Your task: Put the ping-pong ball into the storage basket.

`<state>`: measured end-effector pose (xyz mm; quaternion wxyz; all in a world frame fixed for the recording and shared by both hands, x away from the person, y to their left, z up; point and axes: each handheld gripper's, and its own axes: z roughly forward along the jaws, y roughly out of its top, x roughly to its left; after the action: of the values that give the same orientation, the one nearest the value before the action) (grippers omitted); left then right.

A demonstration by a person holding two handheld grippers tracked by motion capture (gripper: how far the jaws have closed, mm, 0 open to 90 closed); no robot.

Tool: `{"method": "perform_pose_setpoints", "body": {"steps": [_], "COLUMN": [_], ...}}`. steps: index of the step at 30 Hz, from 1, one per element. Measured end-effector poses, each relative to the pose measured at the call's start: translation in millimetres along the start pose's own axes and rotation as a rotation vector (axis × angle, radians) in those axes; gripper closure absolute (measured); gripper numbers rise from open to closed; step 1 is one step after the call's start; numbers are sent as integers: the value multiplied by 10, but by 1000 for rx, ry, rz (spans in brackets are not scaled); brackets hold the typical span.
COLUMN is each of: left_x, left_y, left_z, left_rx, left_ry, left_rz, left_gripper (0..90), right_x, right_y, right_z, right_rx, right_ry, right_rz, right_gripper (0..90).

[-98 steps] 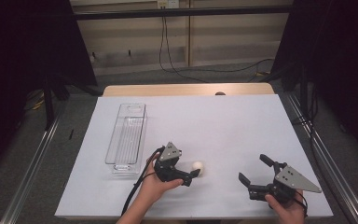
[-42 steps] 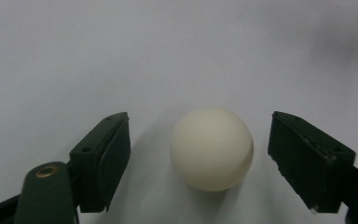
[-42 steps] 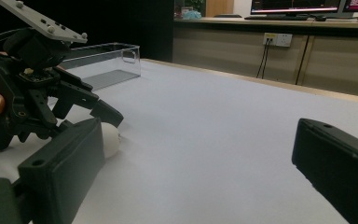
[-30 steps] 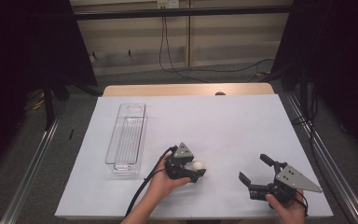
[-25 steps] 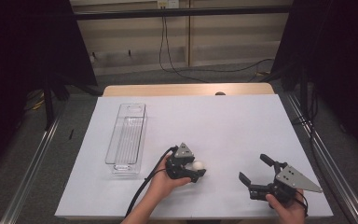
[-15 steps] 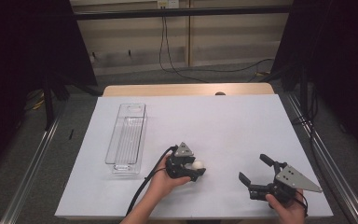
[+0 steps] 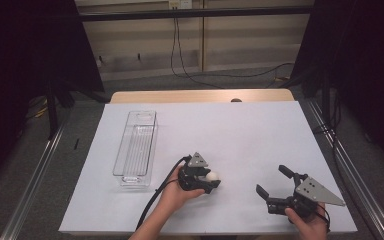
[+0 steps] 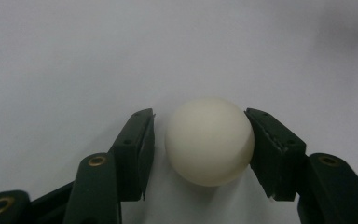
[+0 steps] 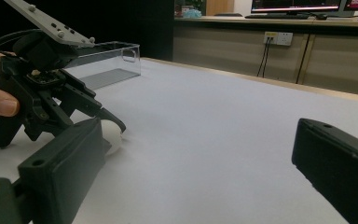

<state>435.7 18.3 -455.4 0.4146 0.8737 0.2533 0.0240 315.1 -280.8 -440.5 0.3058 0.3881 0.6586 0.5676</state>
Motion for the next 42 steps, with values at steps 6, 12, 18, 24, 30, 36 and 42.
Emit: {"method": "perform_pose_setpoints", "body": {"steps": [6,12,18,24,30,36,42], "left_x": [-11,-14,2,4,37,48,71], "left_y": [-3,-3,16,16,21,19,17], "left_z": [-8,-27,-94,-162,-229,-271,-317], "left_rx": [1,0,-7,-25,-17,-17,-17], "left_ry": [-12,-9,-8,19,-4,-8,-8], "left_rz": [8,3,10,-14,-29,-37,-51], "left_gripper": [509,511,511,511,512,511,512], "right_x": [-1,3,-1,4,4,1,8], "right_y": [-3,0,-2,-4,-1,-1,-1], "right_z": [3,-1,-2,5,0,2,6], "right_rx": [2,0,2,-1,1,-4,-2], "right_ry": [1,-3,1,0,3,-3,2], "right_rz": [-3,3,-2,-5,-1,-1,-2], "right_gripper": [22,22,22,22,22,22,22]}}
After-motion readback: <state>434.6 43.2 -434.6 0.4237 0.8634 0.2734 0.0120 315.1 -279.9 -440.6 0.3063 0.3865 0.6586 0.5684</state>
